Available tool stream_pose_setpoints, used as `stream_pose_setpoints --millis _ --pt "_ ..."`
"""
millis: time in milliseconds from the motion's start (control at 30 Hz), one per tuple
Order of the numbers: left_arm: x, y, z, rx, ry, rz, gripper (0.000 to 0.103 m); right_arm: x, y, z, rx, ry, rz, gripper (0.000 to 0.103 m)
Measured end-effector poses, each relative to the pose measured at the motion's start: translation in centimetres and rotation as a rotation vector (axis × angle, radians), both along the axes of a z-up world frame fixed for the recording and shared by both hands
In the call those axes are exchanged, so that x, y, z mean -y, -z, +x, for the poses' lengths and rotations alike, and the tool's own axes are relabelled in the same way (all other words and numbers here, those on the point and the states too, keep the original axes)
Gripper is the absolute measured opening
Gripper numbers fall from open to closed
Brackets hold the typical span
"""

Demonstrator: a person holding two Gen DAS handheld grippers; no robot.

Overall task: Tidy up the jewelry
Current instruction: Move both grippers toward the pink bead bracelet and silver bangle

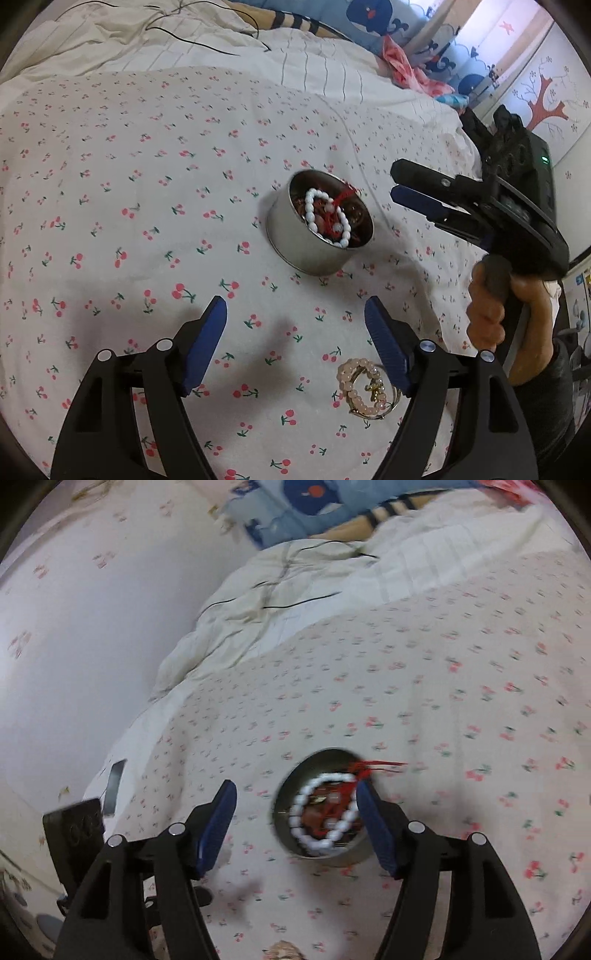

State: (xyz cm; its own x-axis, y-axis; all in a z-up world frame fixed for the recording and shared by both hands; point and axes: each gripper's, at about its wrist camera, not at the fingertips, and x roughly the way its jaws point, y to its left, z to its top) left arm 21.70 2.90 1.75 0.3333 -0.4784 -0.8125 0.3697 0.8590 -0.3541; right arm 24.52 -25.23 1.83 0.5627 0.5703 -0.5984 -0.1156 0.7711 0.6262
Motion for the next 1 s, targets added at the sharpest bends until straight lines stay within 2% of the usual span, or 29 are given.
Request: stream_pose_setpoints --millis 100,233,300,467,500,533,567,667,733,800,867,967,1000 --pt "0.4 0.3 -0.2 -0.003 0.014 0.012 0.074 0.7 1.9 0.6 -0.060 0.011 0.064 0.065" --pt "0.9 0.8 -0.2 -0.013 0.028 0.030 0.076 0.7 2.4 1.3 -0.052 0.025 0.131 0.065" --pt "1.1 0.9 -0.3 -0.017 0.034 0.035 0.076 0.6 2.9 1.9 -0.086 0.034 0.109 0.068" --pt "1.0 0.8 -0.2 -0.014 0.023 0.027 0.078 1.8 5.5 4.4 -0.179 0.092 0.238 0.068" --pt "0.9 0.8 -0.1 -0.016 0.019 0.026 0.078 2.0 5.9 4.7 -0.187 0.096 0.269 0.067" --pt "0.9 0.9 -0.1 -0.017 0.018 0.025 0.078 2.0 6.5 5.1 -0.193 0.098 0.290 0.057" --pt "0.9 0.9 -0.1 -0.018 0.019 0.024 0.078 2.0 6.8 5.4 -0.196 0.095 0.298 0.053" --pt "1.1 0.9 -0.2 -0.015 0.027 0.031 0.079 1.7 6.7 5.7 -0.161 0.102 0.279 0.036" --pt "1.3 0.9 -0.4 -0.013 0.034 0.033 0.079 1.6 5.7 5.3 -0.102 0.100 0.248 0.032" --pt "1.3 0.9 -0.4 -0.012 0.038 0.035 0.079 1.1 4.4 4.8 -0.048 0.080 0.208 0.029" --pt "1.3 0.9 -0.4 -0.013 0.039 0.036 0.079 0.2 3.6 4.4 -0.033 0.022 0.179 0.028" --pt "1.3 1.0 -0.4 -0.019 0.037 0.039 0.079 -2.5 3.8 4.1 -0.074 -0.105 0.122 0.029" --pt "1.3 1.1 -0.3 -0.021 0.038 0.042 0.079 -3.4 4.1 3.9 -0.096 -0.138 0.088 0.035"
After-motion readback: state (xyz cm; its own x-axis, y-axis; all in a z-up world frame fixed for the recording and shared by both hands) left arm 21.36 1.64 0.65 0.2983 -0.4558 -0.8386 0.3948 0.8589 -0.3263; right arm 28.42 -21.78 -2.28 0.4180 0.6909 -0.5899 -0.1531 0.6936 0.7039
